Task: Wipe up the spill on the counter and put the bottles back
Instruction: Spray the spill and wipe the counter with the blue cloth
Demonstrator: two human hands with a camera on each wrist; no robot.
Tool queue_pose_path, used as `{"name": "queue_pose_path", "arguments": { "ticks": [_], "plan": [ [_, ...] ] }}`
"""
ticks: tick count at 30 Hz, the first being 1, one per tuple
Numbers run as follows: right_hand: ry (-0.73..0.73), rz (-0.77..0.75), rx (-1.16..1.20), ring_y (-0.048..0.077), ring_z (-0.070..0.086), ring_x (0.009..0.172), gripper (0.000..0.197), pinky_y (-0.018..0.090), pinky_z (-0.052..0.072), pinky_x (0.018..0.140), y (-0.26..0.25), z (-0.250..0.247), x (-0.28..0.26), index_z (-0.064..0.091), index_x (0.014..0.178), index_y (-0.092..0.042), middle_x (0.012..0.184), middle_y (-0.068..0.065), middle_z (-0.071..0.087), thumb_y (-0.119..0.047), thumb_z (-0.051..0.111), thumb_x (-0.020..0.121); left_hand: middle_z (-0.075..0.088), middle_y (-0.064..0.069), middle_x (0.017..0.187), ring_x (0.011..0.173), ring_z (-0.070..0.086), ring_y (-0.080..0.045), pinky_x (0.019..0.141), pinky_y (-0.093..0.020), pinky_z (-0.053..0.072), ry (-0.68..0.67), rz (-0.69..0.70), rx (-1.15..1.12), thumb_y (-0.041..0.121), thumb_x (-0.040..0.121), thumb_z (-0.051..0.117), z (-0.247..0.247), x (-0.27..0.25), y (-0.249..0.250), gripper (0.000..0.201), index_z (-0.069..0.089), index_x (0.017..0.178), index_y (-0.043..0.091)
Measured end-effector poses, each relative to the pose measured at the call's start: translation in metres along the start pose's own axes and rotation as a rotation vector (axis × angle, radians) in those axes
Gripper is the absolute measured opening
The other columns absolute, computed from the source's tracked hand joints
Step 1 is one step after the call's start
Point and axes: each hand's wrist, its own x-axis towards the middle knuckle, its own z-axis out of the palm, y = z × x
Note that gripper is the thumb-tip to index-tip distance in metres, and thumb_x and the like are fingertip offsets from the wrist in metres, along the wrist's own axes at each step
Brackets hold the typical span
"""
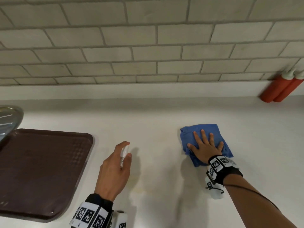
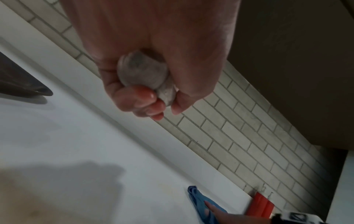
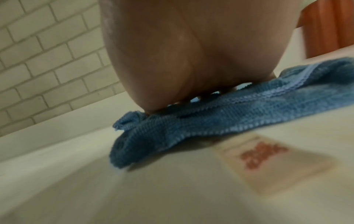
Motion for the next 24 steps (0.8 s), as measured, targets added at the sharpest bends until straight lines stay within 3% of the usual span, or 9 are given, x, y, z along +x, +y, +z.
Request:
{"name": "queue_pose_path", "arguments": {
  "ticks": [2, 5, 8, 11, 14, 17, 20, 22, 24],
  "plan": [
    [-0.004, 0.008, 0.008, 0.032, -0.016, 0.146, 0.074, 0.069, 0.000, 0.111, -0.018, -0.011, 0.023, -0.012, 0.149, -0.041, 0.160, -0.006, -0.020, -0.073, 0.017, 0.089, 0.064, 0.015, 0.082, 0.075, 0.061, -0.004, 0.067, -0.027, 0.044, -0.016, 0.004, -0.001, 0.036, 0.100, 0.050, -0.004, 0.003, -0.009, 0.036, 0.046, 0.135, 0.039],
    [-0.003, -0.008, 0.018, 0.034, -0.016, 0.146, 0.074, 0.070, -0.001, 0.110, -0.055, -0.022, 0.054, -0.011, 0.150, -0.041, 0.160, -0.006, -0.018, -0.073, 0.018, 0.089, 0.064, 0.014, 0.089, 0.077, 0.063, -0.007, 0.070, -0.027, 0.045, -0.026, -0.017, -0.003, 0.039, 0.099, 0.049, -0.012, 0.011, -0.024, 0.038, 0.045, 0.137, 0.042],
    [0.015, -0.084, -0.019, 0.034, -0.015, 0.146, 0.073, 0.070, -0.001, 0.109, -0.098, -0.020, 0.067, -0.009, 0.150, -0.040, 0.161, -0.005, -0.017, -0.072, 0.017, 0.090, 0.057, 0.010, 0.078, 0.068, 0.057, -0.008, 0.067, -0.027, 0.044, -0.023, -0.041, -0.006, 0.038, 0.099, 0.051, -0.018, 0.020, -0.037, 0.039, 0.046, 0.137, 0.042],
    [0.039, -0.212, -0.082, 0.034, -0.014, 0.146, 0.074, 0.071, -0.001, 0.109, -0.136, -0.002, 0.056, -0.008, 0.151, -0.039, 0.161, -0.004, -0.016, -0.073, 0.012, 0.088, 0.058, 0.011, 0.076, 0.070, 0.057, -0.008, 0.066, -0.027, 0.043, -0.018, -0.064, 0.002, 0.036, 0.099, 0.053, -0.024, 0.031, -0.046, 0.039, 0.048, 0.137, 0.040],
    [0.032, -0.339, -0.126, 0.032, -0.015, 0.147, 0.085, 0.069, -0.005, 0.109, -0.153, 0.024, 0.021, -0.007, 0.151, -0.039, 0.161, -0.005, -0.017, -0.080, -0.005, 0.077, 0.053, 0.011, 0.069, 0.067, 0.055, -0.007, 0.067, -0.027, 0.042, -0.006, -0.071, -0.008, 0.033, 0.098, 0.055, -0.028, 0.041, -0.047, 0.040, 0.050, 0.137, 0.038],
    [0.082, -0.441, -0.170, 0.033, 0.004, 0.148, 0.077, 0.067, 0.001, 0.111, -0.141, 0.051, -0.023, 0.012, 0.152, -0.036, 0.162, -0.003, 0.006, -0.074, 0.002, 0.086, 0.062, 0.010, 0.081, 0.073, 0.061, -0.009, 0.071, -0.030, 0.049, -0.028, -0.060, -0.022, 0.036, 0.098, 0.053, -0.031, 0.048, -0.050, 0.040, 0.048, 0.138, 0.039],
    [0.080, -0.407, -0.181, 0.032, 0.027, 0.143, 0.069, 0.063, 0.011, 0.106, -0.119, 0.057, -0.043, 0.028, 0.149, -0.037, 0.158, -0.004, 0.026, -0.072, 0.015, 0.091, 0.069, 0.011, 0.101, 0.084, 0.065, -0.010, 0.075, -0.031, 0.050, -0.044, -0.031, -0.038, 0.036, 0.098, 0.053, -0.035, 0.053, -0.054, 0.040, 0.049, 0.137, 0.039],
    [0.071, -0.351, -0.141, 0.030, 0.016, 0.147, 0.073, 0.063, 0.007, 0.110, -0.114, 0.043, -0.034, 0.018, 0.150, -0.041, 0.160, -0.007, 0.013, -0.076, 0.008, 0.087, 0.067, 0.013, 0.104, 0.085, 0.063, -0.008, 0.075, -0.027, 0.045, -0.046, -0.019, -0.043, 0.035, 0.098, 0.054, -0.038, 0.054, -0.056, 0.039, 0.049, 0.137, 0.039],
    [0.063, -0.297, -0.113, 0.027, -0.008, 0.148, 0.074, 0.065, -0.001, 0.113, -0.121, 0.028, -0.008, -0.003, 0.150, -0.044, 0.160, -0.011, -0.012, -0.076, 0.004, 0.084, 0.063, 0.020, 0.111, 0.089, 0.060, -0.004, 0.079, -0.025, 0.044, -0.049, -0.010, -0.046, 0.036, 0.098, 0.053, -0.042, 0.054, -0.060, 0.039, 0.048, 0.137, 0.040]
  ]
}}
